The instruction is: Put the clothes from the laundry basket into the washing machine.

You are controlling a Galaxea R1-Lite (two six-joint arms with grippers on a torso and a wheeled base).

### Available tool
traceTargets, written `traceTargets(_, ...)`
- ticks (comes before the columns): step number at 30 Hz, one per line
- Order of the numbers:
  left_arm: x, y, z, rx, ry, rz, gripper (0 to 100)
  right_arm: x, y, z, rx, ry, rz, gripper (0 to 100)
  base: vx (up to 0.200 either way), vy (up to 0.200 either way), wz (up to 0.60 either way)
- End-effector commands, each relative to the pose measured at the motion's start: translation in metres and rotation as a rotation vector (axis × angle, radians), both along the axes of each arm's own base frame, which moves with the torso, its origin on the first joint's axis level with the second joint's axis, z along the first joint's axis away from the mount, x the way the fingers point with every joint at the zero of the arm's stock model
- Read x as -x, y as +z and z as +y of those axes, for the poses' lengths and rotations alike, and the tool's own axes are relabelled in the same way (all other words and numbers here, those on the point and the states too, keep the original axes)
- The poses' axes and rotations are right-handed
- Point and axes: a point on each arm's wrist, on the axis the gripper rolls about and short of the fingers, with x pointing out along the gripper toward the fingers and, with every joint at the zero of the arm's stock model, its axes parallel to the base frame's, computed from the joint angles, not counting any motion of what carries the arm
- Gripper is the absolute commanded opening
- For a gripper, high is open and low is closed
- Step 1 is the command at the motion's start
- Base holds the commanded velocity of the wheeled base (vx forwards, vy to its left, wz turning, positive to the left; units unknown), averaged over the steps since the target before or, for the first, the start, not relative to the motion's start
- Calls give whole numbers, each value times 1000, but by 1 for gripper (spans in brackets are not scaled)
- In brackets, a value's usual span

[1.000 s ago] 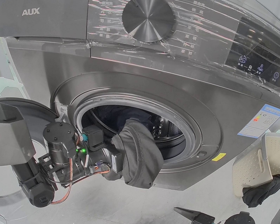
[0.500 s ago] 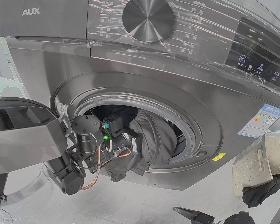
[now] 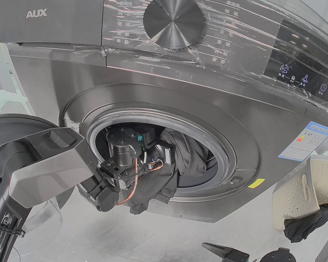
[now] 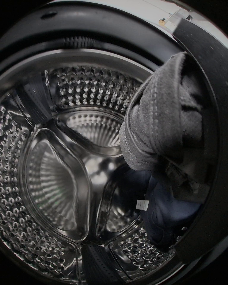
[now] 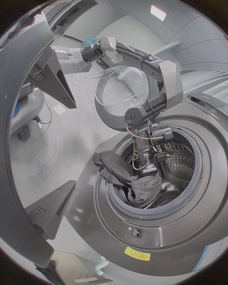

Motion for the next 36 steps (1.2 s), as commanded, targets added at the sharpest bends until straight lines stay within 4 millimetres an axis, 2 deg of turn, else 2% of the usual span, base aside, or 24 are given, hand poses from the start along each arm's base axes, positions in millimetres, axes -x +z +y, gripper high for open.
traceTargets(1,-29,-6,6,-2,75,18,0,0,-2,1,8,-2,3,100,0,0,0)
traceTargets(8,-41,10,6,41,137,-31,0,1,-4,2,17,3,9,100,0,0,0)
traceTargets(15,-38,9,6,37,145,-18,0,1,-5,1,19,1,11,100,0,0,0)
traceTargets(16,-37,7,7,30,152,1,100,1,-5,1,20,0,10,100,0,0,0)
traceTargets(21,-14,16,15,-13,147,126,100,1,-5,1,20,0,10,100,0,0,0)
traceTargets(27,2,11,22,-89,124,226,100,1,-4,2,17,2,8,100,0,0,0)
traceTargets(31,11,1,20,-126,96,269,100,0,-4,2,17,0,8,100,0,0,0)
traceTargets(32,16,-10,19,-154,88,300,100,1,-4,2,17,2,8,100,0,0,0)
traceTargets(36,23,-33,23,-236,63,348,100,1,-4,2,17,2,8,100,0,0,0)
